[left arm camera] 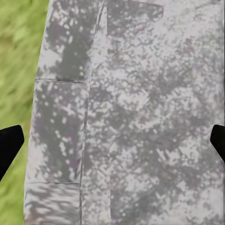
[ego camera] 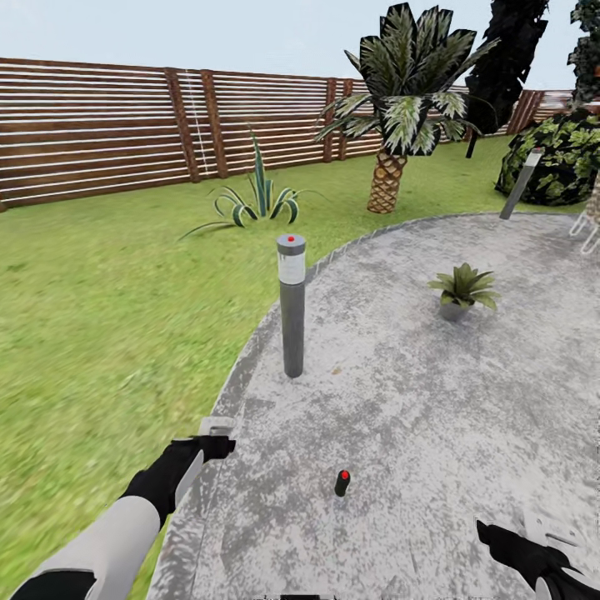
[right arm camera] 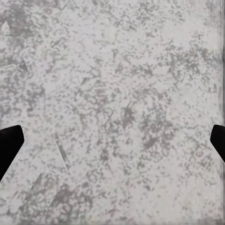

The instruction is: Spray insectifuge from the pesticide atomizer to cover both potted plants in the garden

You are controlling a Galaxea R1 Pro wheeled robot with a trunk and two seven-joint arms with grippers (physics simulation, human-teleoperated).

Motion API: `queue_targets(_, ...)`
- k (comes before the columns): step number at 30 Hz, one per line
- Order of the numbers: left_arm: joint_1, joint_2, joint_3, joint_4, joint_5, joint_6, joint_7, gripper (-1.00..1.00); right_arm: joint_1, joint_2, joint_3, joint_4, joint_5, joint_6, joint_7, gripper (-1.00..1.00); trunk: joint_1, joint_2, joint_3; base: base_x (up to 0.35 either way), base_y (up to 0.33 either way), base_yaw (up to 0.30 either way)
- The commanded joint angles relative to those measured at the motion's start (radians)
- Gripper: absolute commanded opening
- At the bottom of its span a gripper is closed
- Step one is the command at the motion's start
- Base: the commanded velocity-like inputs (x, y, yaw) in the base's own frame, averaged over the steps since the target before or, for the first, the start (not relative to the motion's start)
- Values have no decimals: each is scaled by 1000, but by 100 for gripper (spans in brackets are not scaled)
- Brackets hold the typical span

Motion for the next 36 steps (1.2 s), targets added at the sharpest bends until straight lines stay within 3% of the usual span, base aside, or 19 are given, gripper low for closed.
queue_targets(1,1,0,0,-7,0,6,0,100,-1,0,0,-1,-1,5,1,100,4,-8,-5,0,0,-219)
queue_targets(12,2,-1,0,-15,-1,6,2,100,-1,1,4,-2,-1,5,1,100,46,-85,-53,0,0,-165)
queue_targets(21,4,0,0,-16,-2,6,10,100,-1,0,7,-10,-1,5,1,100,46,-85,-55,0,-20,-13)
queue_targets(36,3,-13,0,-16,0,6,9,100,-1,0,7,-11,0,5,1,100,46,-85,-58,-31,-289,49)
